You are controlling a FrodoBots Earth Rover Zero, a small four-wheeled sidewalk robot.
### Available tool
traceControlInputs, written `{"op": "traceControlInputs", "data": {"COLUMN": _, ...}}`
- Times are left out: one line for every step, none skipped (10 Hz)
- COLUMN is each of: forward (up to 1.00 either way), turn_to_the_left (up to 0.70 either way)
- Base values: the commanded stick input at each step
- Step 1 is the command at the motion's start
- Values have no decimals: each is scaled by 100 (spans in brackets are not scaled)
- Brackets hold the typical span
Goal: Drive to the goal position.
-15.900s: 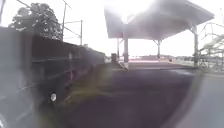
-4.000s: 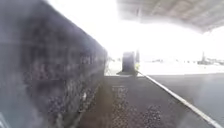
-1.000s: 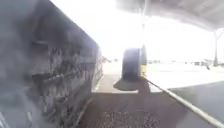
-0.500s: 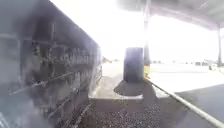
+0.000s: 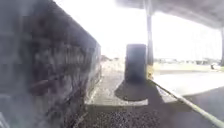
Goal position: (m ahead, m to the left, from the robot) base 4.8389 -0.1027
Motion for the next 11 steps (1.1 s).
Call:
{"op": "traceControlInputs", "data": {"forward": 50, "turn_to_the_left": 0}}
{"op": "traceControlInputs", "data": {"forward": 50, "turn_to_the_left": 0}}
{"op": "traceControlInputs", "data": {"forward": 50, "turn_to_the_left": 0}}
{"op": "traceControlInputs", "data": {"forward": 50, "turn_to_the_left": 0}}
{"op": "traceControlInputs", "data": {"forward": 50, "turn_to_the_left": 0}}
{"op": "traceControlInputs", "data": {"forward": 50, "turn_to_the_left": 0}}
{"op": "traceControlInputs", "data": {"forward": 50, "turn_to_the_left": 0}}
{"op": "traceControlInputs", "data": {"forward": 50, "turn_to_the_left": 0}}
{"op": "traceControlInputs", "data": {"forward": 50, "turn_to_the_left": 0}}
{"op": "traceControlInputs", "data": {"forward": 50, "turn_to_the_left": 0}}
{"op": "traceControlInputs", "data": {"forward": 50, "turn_to_the_left": 0}}
